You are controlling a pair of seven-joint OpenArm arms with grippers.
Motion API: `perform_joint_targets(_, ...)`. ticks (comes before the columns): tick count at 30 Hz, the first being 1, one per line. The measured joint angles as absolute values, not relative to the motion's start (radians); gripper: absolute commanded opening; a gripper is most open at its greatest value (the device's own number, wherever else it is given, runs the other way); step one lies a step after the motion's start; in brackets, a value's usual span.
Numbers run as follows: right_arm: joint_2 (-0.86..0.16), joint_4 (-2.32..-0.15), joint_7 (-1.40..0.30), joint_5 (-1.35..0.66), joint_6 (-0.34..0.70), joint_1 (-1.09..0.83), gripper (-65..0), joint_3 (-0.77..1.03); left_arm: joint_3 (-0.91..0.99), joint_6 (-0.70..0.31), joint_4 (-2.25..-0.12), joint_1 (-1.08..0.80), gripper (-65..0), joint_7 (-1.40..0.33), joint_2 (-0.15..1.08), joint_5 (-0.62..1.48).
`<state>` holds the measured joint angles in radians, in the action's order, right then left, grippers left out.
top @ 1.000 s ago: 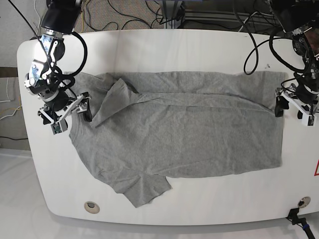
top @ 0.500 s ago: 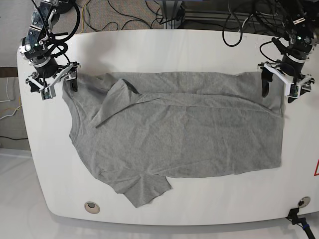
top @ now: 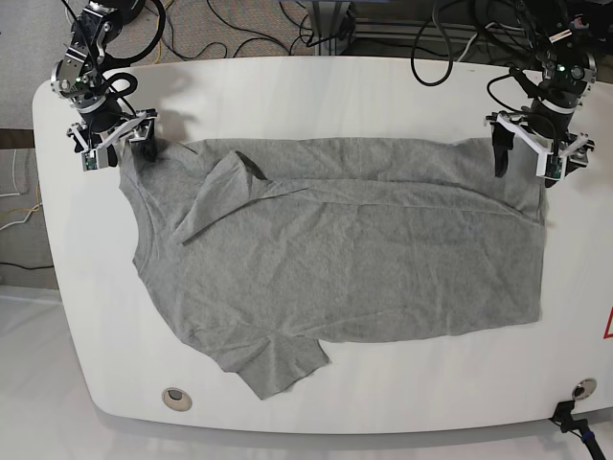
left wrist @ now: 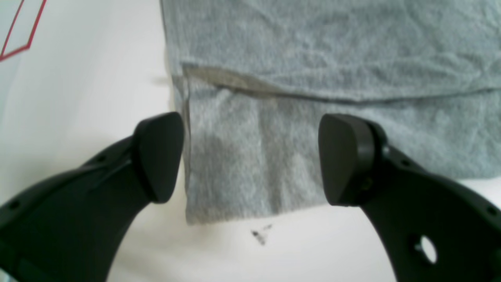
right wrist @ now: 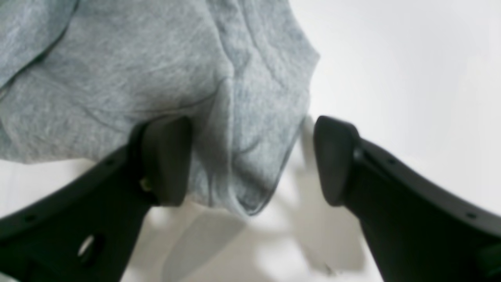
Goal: Fold the T-shirt properly
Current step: 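Release the folded edge and raise both grippers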
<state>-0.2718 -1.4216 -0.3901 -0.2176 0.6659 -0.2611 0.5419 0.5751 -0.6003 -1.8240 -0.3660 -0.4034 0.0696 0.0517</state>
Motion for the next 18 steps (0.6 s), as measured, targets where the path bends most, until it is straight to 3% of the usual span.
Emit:
perform_joint_targets(4, -0.274, -1.416, -0.377, -0.217, 0.665, -0.261, -44.4, 0.543, 0.575, -0.600, -1.824, -0.362, -14.1, -0.403, 0.070, 0.052)
perform_joint_targets(8, -0.271, -1.412, -0.377, -0.224, 0.666, -0.261, -58.1, 0.543, 0.617, -0.603, -1.779, -0.358, -14.1, -0.403, 0.066, 0.060)
perform_joint_targets(18, -0.266, -1.412, -0.377, -0.225, 0.671, -0.264, -59.2, 0.542, 0.726, -0.597, -1.657, -0.354, -14.0, -0.475, 0.074, 0.138)
